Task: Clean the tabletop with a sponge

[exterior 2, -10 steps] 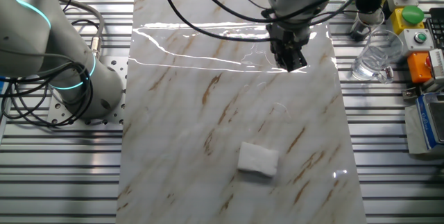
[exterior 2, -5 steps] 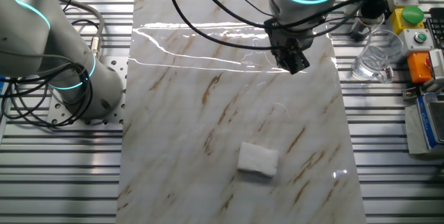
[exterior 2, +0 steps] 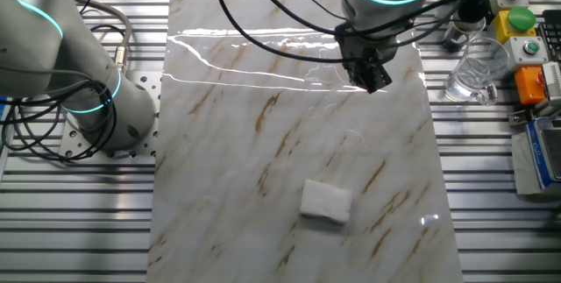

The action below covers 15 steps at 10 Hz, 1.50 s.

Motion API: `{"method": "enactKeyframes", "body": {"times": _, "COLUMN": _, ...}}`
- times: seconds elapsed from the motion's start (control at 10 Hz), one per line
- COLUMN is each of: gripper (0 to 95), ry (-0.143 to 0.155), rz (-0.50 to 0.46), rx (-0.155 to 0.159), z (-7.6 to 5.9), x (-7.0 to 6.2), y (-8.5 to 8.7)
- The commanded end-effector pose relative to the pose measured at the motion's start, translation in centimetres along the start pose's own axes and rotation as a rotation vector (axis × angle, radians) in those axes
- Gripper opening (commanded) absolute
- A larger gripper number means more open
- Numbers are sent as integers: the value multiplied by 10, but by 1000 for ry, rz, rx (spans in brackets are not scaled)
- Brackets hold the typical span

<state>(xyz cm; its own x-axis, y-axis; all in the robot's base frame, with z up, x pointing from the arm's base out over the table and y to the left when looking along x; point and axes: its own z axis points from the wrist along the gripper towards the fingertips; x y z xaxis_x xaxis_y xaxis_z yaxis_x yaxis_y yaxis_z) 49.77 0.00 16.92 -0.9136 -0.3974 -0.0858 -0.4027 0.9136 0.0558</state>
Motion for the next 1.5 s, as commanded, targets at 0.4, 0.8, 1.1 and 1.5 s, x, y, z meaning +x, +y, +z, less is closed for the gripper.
{"method": "enactKeyframes", "body": {"times": 0.4, "gripper": 0, "ry": 16, "rz": 127, "rx": 39, "z": 0, "x": 1, "y": 0}}
{"method": "enactKeyframes", "body": {"times": 0.8, "gripper": 0, "ry": 25, "rz": 107, "rx": 50, "z": 0, "x": 1, "y": 0}}
{"method": "enactKeyframes", "body": {"times": 1.1, "gripper": 0, "ry": 32, "rz": 44, "rx": 55, "z": 0, "x": 1, "y": 0}}
{"method": "enactKeyframes", "body": {"times": 1.5, "gripper": 0, "ry": -4, "rz": 104, "rx": -7, "z": 1, "x": 29, "y": -42}}
